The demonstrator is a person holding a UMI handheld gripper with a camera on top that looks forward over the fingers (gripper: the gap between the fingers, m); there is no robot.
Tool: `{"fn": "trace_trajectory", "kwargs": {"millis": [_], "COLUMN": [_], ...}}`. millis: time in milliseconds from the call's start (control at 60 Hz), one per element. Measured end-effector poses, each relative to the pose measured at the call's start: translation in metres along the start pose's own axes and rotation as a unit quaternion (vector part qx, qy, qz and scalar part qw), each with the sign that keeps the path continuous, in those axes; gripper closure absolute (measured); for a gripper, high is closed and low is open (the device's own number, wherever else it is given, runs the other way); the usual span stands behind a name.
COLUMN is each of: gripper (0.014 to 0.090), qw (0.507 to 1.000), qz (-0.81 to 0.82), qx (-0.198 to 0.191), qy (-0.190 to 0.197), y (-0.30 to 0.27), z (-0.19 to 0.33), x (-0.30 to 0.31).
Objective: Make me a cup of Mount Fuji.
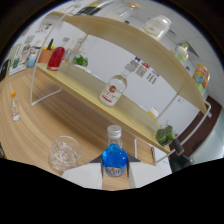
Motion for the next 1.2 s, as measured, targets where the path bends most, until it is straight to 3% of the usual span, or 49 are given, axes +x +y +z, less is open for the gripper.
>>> {"fn": "trace_trajectory", "kwargs": {"millis": [200, 500, 617, 733, 833, 983, 1117, 1200], "gripper": [0.0699, 0.0698, 0.0697, 0.0697, 0.0693, 0.0694, 0.0693, 0.0693], "qw": [0.965, 0.804, 0.78, 0.795, 0.848, 0.943, 0.98, 0.988], "qz": [-0.259, -0.59, -0.621, -0.601, -0.525, -0.316, -0.109, 0.0], "qx": [-0.017, -0.001, -0.003, 0.003, 0.024, 0.099, 0.166, 0.149], "qy": [0.036, 0.076, 0.077, 0.076, 0.071, 0.038, -0.012, -0.026], "y": [0.0, -0.013, -0.013, -0.017, -0.031, -0.069, -0.081, -0.054], "z": [0.011, 0.012, 0.011, 0.007, -0.008, -0.043, -0.071, -0.068], "x": [-0.002, -0.003, 0.0, 0.0, 0.003, 0.014, 0.037, 0.059]}}
